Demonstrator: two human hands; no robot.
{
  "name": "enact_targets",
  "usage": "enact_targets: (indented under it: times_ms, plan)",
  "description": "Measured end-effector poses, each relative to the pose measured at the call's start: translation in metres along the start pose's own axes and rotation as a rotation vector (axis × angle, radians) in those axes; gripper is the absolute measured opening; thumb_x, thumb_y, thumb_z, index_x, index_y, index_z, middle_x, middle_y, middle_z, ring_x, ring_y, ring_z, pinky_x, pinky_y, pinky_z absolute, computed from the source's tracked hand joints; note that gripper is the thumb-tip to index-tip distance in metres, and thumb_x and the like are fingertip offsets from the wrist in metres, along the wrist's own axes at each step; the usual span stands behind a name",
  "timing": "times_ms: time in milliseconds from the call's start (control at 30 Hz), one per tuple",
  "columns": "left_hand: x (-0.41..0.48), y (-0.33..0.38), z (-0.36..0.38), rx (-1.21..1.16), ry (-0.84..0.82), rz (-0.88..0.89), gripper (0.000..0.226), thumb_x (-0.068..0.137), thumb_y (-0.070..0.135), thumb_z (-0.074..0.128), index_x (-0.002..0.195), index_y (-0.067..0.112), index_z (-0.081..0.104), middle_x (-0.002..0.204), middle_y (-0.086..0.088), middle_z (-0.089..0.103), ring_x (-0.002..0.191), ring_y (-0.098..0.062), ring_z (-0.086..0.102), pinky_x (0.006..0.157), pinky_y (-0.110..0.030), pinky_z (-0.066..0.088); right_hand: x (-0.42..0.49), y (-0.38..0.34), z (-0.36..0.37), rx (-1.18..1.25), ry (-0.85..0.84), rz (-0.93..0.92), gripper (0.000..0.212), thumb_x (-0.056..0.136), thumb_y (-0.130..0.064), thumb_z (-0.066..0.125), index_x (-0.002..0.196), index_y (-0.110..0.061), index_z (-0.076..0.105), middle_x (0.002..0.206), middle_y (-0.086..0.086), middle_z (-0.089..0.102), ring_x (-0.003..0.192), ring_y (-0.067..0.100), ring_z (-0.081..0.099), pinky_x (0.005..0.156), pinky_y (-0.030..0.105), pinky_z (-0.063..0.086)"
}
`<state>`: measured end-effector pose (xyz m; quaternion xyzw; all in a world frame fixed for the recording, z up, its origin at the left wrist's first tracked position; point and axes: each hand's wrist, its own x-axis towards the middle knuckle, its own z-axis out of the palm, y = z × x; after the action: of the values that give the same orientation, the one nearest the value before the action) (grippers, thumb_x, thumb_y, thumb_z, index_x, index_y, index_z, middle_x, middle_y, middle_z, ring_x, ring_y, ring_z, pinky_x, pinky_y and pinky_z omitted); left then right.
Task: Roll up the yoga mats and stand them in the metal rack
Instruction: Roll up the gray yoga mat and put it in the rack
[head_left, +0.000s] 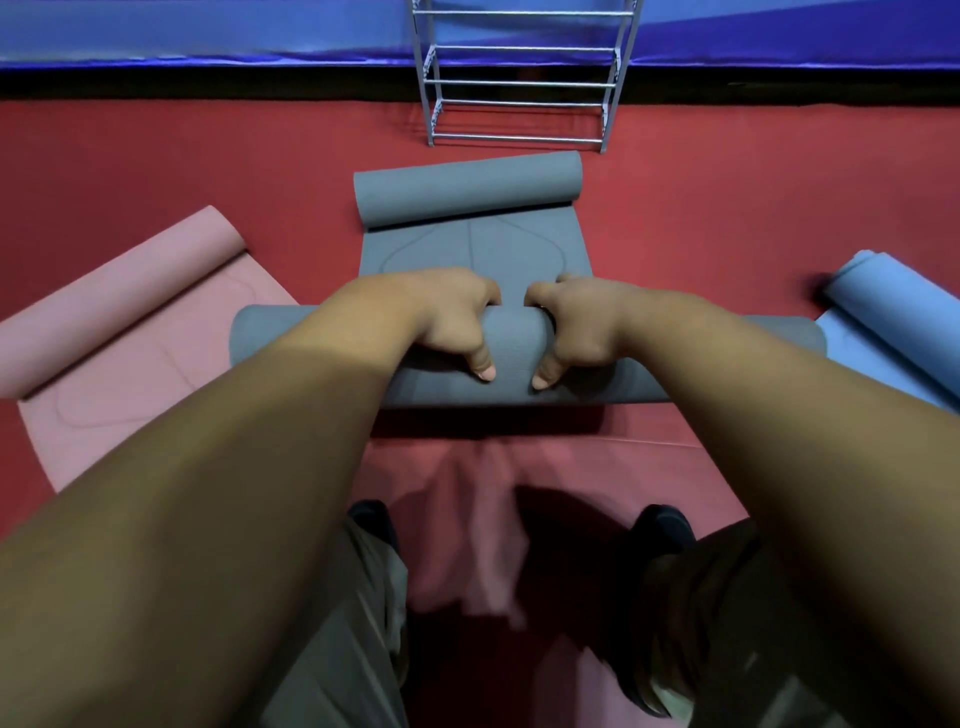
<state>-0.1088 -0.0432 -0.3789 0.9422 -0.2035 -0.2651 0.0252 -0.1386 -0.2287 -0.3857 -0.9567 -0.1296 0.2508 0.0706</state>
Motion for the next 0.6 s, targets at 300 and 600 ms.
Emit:
enact_targets:
  times_ms: [300, 600]
  plan:
    - [0.002, 0.009, 0.014, 0.115, 0.096, 0.048, 0.104, 0.053, 0.055, 0.102, 0.134, 0.015, 0.051, 0.130, -0.010, 0.057, 0.120, -0.034, 0.058, 0.100, -0.044, 0.053, 0.002, 0.004, -0.003, 0.007, -0.003, 0.026, 0.065, 0.062, -0.056, 0.097, 0.112, -0.029, 0.066, 0.113, 0.002, 0.072, 0.099, 0.027, 0.065, 0.090, 0.038, 0.057]
    - [-0.001, -0.002, 0.008, -0.024, 0.058, -0.007, 0.098, 0.065, 0.053, 0.097, 0.145, 0.019, 0.052, 0.137, -0.006, 0.065, 0.118, -0.032, 0.064, 0.091, -0.034, 0.050, -0.002, -0.007, 0.002, -0.097, -0.004, 0.034, 0.108, 0.057, -0.063, 0.098, 0.146, -0.021, 0.053, 0.139, 0.009, 0.060, 0.125, 0.035, 0.058, 0.106, 0.046, 0.052]
